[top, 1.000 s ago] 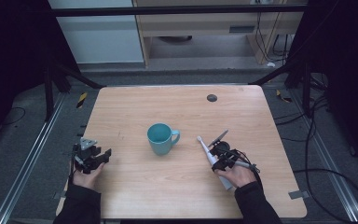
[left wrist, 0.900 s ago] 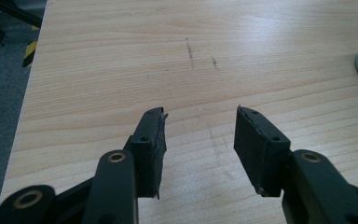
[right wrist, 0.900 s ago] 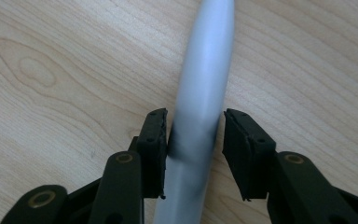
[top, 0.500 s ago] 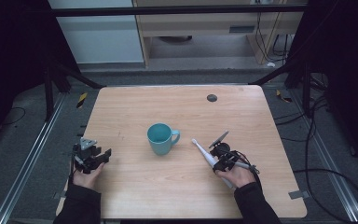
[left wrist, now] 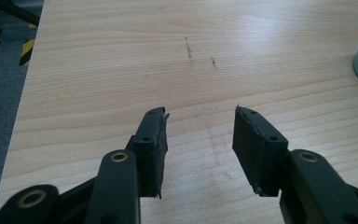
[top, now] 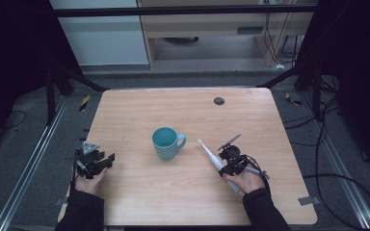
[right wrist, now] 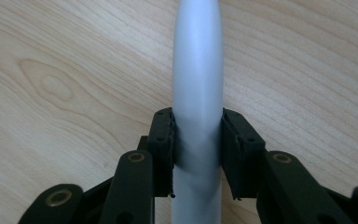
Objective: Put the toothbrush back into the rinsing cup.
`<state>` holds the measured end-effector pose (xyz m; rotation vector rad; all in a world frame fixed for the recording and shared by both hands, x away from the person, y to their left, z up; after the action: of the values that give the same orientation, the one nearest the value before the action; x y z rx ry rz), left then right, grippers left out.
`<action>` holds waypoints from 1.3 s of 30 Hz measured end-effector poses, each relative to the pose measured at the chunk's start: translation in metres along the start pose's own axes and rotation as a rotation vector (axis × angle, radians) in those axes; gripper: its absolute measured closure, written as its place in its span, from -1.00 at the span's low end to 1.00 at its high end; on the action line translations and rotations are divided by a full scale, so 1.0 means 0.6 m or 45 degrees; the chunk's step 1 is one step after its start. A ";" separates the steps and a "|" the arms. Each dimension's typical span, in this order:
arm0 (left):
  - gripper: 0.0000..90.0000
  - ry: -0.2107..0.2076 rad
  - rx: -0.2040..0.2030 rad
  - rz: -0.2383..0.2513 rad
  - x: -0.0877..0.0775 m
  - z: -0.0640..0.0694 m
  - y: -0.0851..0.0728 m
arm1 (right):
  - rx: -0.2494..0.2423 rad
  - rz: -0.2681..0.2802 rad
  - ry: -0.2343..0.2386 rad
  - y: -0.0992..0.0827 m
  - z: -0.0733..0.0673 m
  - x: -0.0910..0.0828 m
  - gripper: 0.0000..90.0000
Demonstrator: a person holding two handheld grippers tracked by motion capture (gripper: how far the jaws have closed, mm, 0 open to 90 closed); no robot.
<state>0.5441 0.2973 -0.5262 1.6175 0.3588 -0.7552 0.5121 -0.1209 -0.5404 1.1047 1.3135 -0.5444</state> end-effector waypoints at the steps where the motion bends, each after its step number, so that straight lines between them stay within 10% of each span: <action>1: 0.20 0.001 -0.001 0.001 0.000 0.000 0.000 | -0.004 0.010 -0.002 0.001 0.001 -0.002 0.48; 39: 0.20 -0.002 -0.004 0.023 -0.005 0.000 0.006 | 0.038 0.687 0.040 0.101 -0.007 -0.144 0.48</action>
<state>0.5437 0.2970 -0.5217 1.6155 0.3436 -0.7420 0.5409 -0.1136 -0.4393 1.4299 0.9758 -0.1446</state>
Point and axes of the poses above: each handheld gripper's, and its own axes: x roughly forward along the jaws, y roughly out of its top, z roughly to its right, the point moved 9 cm from there along x, roughly forward along the jaws, and after that the axes turned 3 degrees about x, right-handed, at the moved point
